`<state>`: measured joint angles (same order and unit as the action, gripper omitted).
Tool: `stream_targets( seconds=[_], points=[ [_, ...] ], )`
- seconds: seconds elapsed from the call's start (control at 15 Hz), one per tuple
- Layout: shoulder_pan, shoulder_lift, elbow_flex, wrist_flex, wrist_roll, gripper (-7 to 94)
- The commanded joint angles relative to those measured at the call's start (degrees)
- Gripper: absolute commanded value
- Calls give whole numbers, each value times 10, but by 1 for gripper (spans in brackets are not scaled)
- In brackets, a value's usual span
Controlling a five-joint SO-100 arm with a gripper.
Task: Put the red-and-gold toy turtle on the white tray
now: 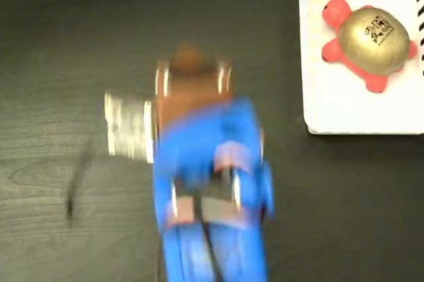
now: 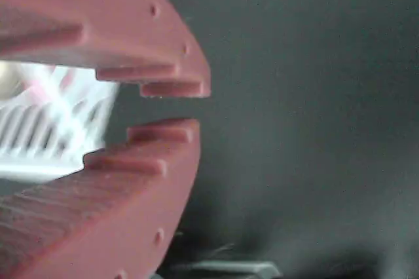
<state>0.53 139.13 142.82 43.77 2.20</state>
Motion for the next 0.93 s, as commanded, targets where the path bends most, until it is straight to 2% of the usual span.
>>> stream_targets(
  seconds=[0.0,0.13,0.27,0.47,0.73,0.87],
  points=[
    [-20,147,121,-16,5,0],
    [-35,234,187,22,4,0],
    [-45,308,203,106,20,0],
    [-52,390,231,191,13,0],
    [-65,467,247,272,14,0],
    [-65,471,246,290,9,0]
  ],
)
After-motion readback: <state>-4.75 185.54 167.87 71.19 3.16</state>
